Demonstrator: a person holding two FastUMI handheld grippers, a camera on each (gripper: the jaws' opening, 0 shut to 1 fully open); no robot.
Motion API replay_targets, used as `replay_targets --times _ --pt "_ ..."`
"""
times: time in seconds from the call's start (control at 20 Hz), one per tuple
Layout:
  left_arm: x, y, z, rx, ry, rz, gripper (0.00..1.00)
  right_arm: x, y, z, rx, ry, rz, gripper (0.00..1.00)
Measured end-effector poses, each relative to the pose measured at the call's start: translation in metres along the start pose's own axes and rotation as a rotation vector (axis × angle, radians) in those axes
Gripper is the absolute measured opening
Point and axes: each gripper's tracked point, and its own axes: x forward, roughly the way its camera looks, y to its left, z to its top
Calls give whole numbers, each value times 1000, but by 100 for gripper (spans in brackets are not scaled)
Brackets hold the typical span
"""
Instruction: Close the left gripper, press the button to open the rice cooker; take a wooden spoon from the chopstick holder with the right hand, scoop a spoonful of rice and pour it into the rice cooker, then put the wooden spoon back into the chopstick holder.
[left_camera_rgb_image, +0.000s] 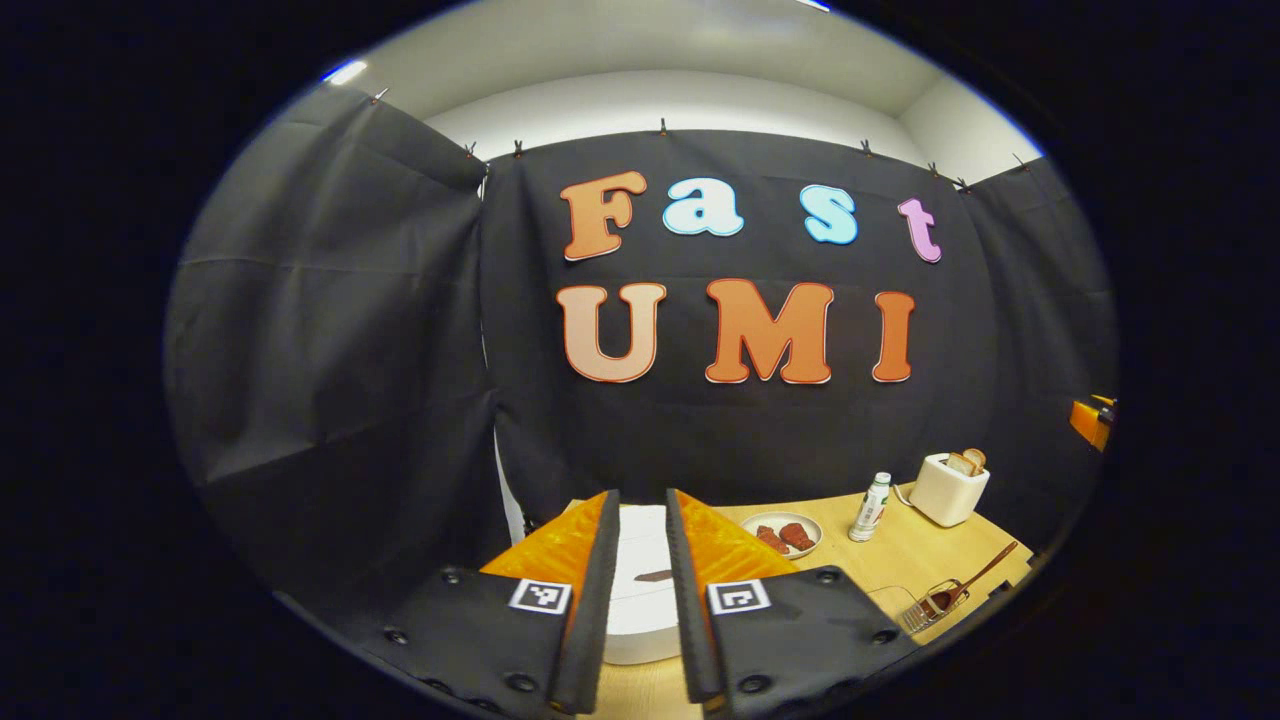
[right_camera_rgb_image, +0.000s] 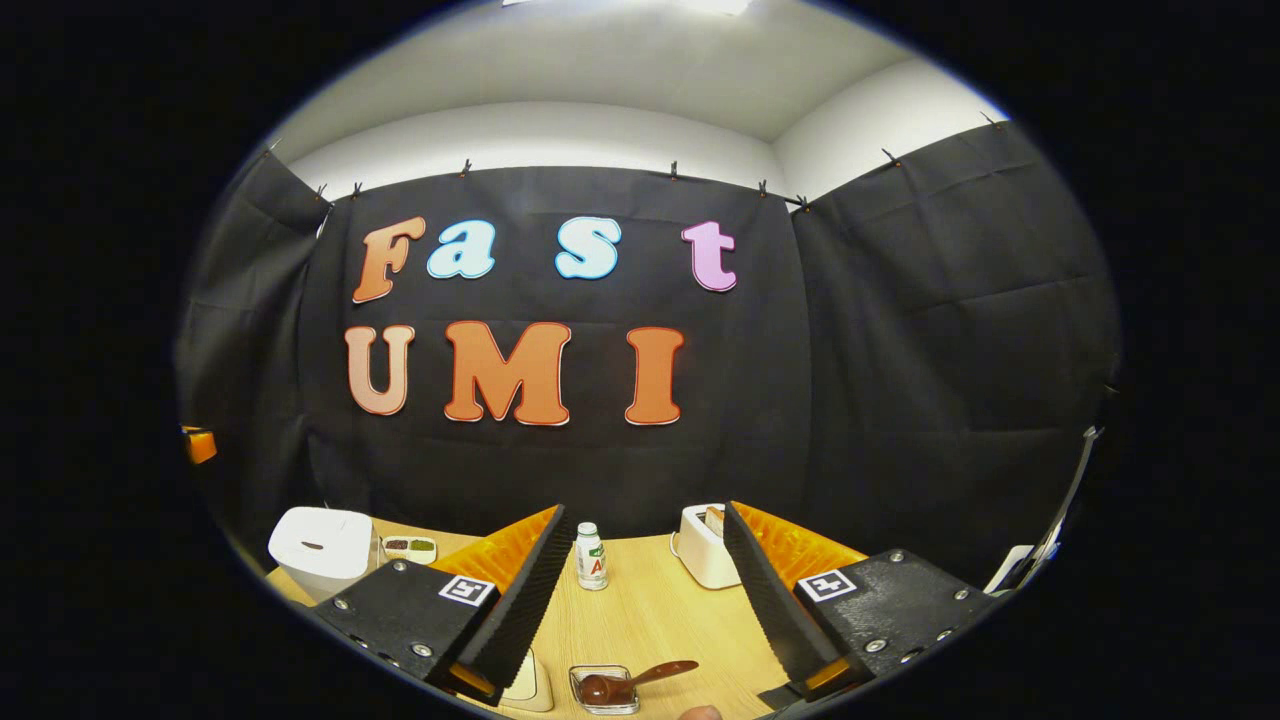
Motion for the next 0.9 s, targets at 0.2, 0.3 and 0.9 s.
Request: replay_targets --times 0.2,0.3,0.9 --pt "2 3 4 -2 -2 4 9 -1 -1 -3 -30 10 1 95" --pt "8 -6 2 -18 -1 -33 5 0 0 -4 -27 13 2 95" --pt "64 -11 -31 -68 179 -67 5 -2 -11 -20 -24 54 -17 95"
